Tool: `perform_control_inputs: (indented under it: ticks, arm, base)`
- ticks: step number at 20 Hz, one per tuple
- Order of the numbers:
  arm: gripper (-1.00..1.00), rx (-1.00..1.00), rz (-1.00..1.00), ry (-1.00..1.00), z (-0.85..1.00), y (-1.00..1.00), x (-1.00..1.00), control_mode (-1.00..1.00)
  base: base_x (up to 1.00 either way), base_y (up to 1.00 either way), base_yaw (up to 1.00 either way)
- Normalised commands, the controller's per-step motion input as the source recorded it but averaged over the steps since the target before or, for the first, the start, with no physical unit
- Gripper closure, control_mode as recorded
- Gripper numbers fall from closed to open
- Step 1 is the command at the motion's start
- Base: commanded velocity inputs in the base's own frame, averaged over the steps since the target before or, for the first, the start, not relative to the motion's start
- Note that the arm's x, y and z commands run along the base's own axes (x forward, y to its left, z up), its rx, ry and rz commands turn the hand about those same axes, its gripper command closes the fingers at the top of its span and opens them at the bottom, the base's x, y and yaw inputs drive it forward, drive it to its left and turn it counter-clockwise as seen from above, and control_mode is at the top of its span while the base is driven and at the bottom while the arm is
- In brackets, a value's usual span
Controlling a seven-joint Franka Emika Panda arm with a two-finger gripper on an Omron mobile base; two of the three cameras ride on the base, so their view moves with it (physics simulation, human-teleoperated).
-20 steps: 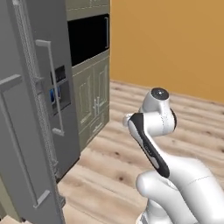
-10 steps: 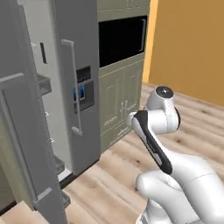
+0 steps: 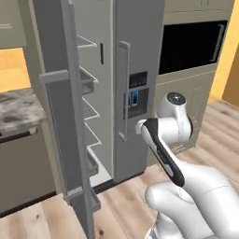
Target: Pick the egg and butter from the fridge and place them by the bowl for mixing.
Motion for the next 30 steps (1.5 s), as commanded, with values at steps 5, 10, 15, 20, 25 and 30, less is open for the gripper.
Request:
perform_control_inputs:
  ticks: [5,10,15,20,25,30]
  arm:
    - [-1.0,0.0,0.0,0.0,0.0,0.0,0.0,1.0]
    - [-1.0,0.0,0.0,0.0,0.0,0.0,0.0,1.0]
    - [-1.0,0.0,0.0,0.0,0.0,0.0,0.0,1.0]
    - [-1.0,0.0,0.0,0.0,0.0,0.0,0.0,1.0]
    - [-1.0,0.0,0.0,0.0,0.0,0.0,0.0,1.0]
    - [-1.0,0.0,0.0,0.0,0.0,0.0,0.0,1.0]
  base:
    - [0.53,-0.29,0.35]
    - [0.48,-0.49,0.12]
    - [0.45,-0.47,0.16]
    - [0.4,-0.13,0.56]
    - [0.51,-0.15,0.46]
    - [0.63,-0.34,0.07]
